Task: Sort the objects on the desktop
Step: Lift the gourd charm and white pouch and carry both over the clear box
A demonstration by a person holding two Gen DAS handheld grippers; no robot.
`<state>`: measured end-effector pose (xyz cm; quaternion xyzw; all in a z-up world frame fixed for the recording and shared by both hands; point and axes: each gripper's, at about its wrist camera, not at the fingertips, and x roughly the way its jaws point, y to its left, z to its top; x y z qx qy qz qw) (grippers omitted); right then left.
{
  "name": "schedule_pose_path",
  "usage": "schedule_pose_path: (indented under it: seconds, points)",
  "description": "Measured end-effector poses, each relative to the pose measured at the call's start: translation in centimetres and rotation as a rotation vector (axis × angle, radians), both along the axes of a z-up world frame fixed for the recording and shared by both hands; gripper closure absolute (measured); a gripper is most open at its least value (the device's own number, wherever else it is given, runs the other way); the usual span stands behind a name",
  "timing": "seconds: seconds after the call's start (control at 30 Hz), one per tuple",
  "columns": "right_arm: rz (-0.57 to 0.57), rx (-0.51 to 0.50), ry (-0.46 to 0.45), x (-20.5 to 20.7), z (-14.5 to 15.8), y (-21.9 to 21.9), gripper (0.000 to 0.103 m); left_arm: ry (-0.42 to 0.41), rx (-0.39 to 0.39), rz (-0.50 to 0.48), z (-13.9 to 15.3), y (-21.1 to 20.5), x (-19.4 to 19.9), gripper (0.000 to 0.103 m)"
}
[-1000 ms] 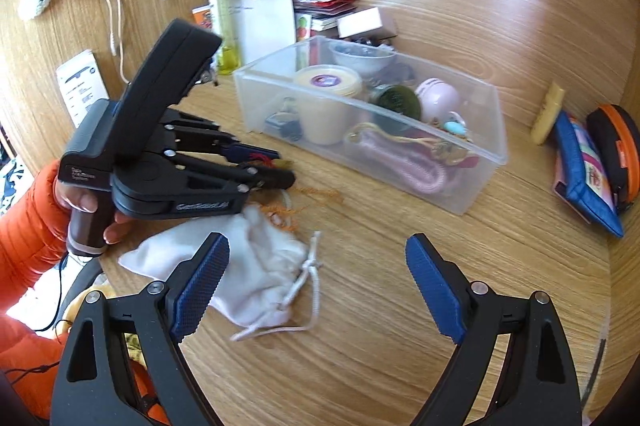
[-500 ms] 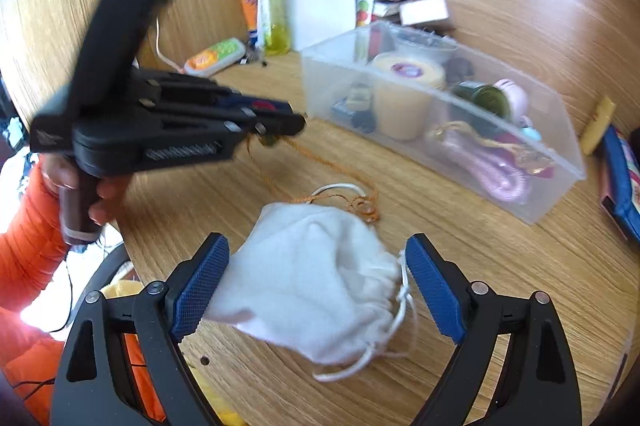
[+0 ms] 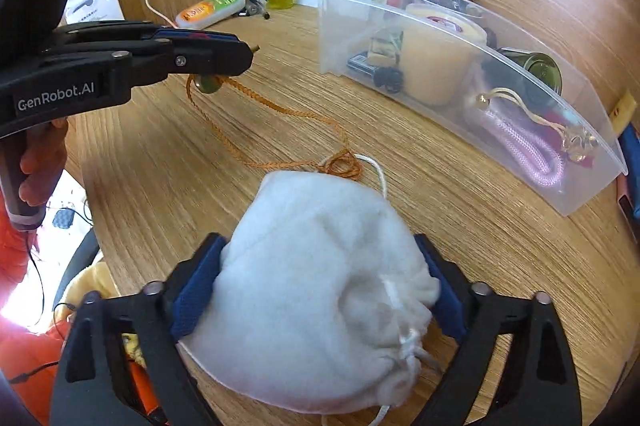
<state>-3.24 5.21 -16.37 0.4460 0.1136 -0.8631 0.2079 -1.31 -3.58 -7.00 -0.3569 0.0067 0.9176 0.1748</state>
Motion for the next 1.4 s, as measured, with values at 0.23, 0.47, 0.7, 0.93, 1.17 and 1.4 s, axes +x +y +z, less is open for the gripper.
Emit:
schedule_pose_path:
  seconds: [0.23, 0.47, 0.7, 0.93, 1.17, 1.4]
  points:
    - [-0.066, -0.074, 0.006, -0.2, 0.6, 2.2, 0.049, 0.019, 0.008, 0.005, 0.6, 0.1, -0.1, 0.087]
    - [-0.163, -0.143, 0.030, -0.2, 2.3, 6.6, 0.050, 0.063, 0.032, 0.030, 2.3, -0.5, -0.6, 0.087]
    - [-0.239, -0.176, 0.124, 1.1, 5.2, 10.2, 0.050, 0.114, 0.064, 0.063, 4.5, -1.2, -0.9, 0.087]
    - [-0.277, -0.201, 0.225, 0.6, 8.5, 12.0, 0.050, 0.174, 0.074, 0.045, 6.8, -0.3, -1.2, 0.087]
    - [-0.293, -0.214, 0.284, -1.3, 10.8, 12.6, 0.050, 0.192, 0.082, 0.032, 8.1, 0.5, -2.7, 0.087]
    - [-0.291, -0.217, 0.324, -3.7, 12.6, 13.1, 0.050, 0.222, 0.077, 0.027, 10.2, 1.3, -4.7, 0.087]
